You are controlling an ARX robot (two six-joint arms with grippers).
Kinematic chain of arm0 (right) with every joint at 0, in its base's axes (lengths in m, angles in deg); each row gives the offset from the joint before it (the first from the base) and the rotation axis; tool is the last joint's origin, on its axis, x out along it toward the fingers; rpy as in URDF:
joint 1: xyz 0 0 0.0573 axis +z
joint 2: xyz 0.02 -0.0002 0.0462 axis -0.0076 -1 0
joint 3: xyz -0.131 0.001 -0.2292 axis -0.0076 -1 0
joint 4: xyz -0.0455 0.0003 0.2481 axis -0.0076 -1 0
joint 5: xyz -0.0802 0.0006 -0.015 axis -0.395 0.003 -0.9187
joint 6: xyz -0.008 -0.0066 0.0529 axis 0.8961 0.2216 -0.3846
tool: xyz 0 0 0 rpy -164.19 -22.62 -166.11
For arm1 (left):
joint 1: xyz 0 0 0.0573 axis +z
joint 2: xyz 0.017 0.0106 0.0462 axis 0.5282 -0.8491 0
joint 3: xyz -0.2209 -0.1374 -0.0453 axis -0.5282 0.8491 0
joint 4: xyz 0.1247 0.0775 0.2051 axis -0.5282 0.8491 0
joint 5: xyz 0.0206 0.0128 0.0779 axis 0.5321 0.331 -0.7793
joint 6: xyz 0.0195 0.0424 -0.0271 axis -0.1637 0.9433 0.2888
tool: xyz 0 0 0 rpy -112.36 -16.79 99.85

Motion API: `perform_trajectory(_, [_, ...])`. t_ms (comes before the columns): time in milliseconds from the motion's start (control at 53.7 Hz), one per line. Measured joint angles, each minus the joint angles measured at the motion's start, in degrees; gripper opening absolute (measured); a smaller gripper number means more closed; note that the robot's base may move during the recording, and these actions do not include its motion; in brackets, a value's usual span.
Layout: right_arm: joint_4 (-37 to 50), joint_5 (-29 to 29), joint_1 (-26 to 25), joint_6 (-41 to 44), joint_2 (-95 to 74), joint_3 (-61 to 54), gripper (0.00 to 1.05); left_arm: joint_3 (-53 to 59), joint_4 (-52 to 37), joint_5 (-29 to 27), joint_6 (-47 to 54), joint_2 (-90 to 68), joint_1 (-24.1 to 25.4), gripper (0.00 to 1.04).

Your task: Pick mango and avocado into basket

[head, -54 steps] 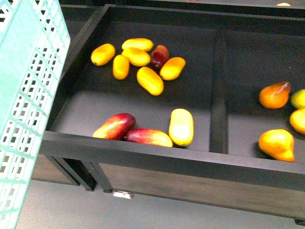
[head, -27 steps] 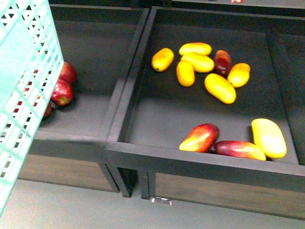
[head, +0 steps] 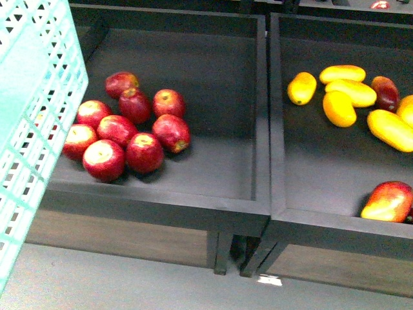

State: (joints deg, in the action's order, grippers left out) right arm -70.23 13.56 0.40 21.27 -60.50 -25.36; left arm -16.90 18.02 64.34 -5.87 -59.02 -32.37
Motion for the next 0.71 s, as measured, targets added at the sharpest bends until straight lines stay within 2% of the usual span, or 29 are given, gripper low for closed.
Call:
perform_trajectory(149, [0.02, 0.02, -0.02, 0.0, 0.07, 0.0, 0.96, 0.0, 0.0, -1.73, 0.83, 0.26, 0.48, 0.14])
perform_trajectory(335, [0.02, -0.17, -0.02, 0.0, 0.07, 0.0, 0.96, 0.0, 0.0, 0.77, -0.11, 0.26, 0.11, 0.14])
perform_trajectory(447, [0.02, -0.2, -0.02, 0.0, 0.07, 0.0, 0.96, 0.0, 0.0, 0.28, -0.04, 0.26, 0.13, 0.14])
perform_trajectory(559, [0.02, -0.24, 0.0, 0.0, 0.07, 0.0, 0.96, -3.56, 7.23, 6.23, 8.28, -2.91, 0.22, 0.14])
perform_trajectory(634, [0.02, -0.28, 0.0, 0.0, 0.07, 0.0, 0.96, -5.46, 6.32, 8.0, 14.03, -6.86, -1.95, 0.14])
perform_trajectory(708, [0.02, -0.24, 0.0, 0.0, 0.07, 0.0, 0.96, -6.82, 3.54, 8.04, 15.45, -10.95, -4.33, 0.14])
